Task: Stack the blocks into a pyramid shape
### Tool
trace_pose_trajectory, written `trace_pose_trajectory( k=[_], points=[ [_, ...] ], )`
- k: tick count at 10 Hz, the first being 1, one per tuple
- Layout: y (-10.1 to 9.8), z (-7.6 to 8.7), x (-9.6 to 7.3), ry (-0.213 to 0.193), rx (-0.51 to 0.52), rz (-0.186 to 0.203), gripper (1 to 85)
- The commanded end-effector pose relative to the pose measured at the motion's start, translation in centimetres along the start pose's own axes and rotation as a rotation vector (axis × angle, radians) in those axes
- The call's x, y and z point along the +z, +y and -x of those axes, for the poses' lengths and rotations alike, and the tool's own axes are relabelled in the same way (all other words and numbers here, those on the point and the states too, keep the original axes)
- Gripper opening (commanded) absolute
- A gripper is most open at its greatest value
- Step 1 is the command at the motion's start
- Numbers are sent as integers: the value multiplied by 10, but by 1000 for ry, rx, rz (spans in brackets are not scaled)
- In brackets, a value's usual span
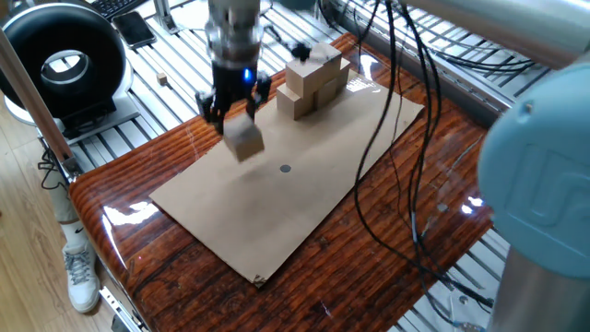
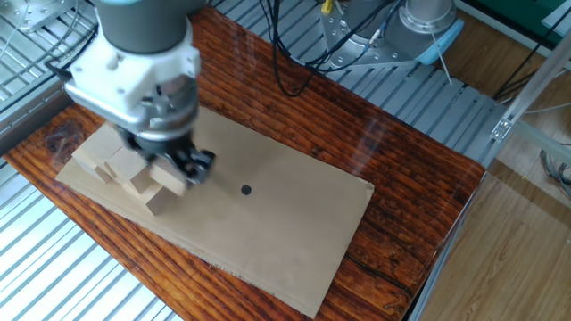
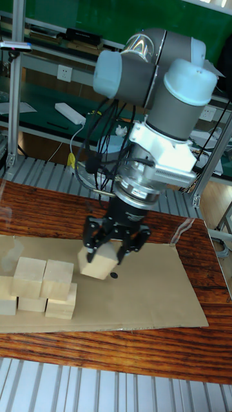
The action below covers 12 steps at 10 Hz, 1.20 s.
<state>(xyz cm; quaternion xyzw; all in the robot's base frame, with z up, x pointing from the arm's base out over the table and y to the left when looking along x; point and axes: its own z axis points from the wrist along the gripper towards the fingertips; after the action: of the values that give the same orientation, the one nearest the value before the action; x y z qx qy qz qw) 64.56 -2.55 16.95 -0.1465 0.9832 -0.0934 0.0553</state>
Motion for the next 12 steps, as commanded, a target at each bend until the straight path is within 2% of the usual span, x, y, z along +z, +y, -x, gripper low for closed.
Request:
trace_pose_trajectory(
  k=[1,2,4,5,8,9,11,12],
  points=[
    [-38,-8,1,-47,-70,-73,10],
    [-40,-10,1,-45,-71,-78,10],
    [-35,-11,0,-53,-63,-61,10],
    [-24,-8,1,-60,-26,-18,10],
    [-7,-4,2,-63,31,53,10],
    [4,-8,1,-47,63,96,10],
    [9,-12,1,-28,84,114,10],
    [17,-14,0,-17,122,147,10]
  ],
)
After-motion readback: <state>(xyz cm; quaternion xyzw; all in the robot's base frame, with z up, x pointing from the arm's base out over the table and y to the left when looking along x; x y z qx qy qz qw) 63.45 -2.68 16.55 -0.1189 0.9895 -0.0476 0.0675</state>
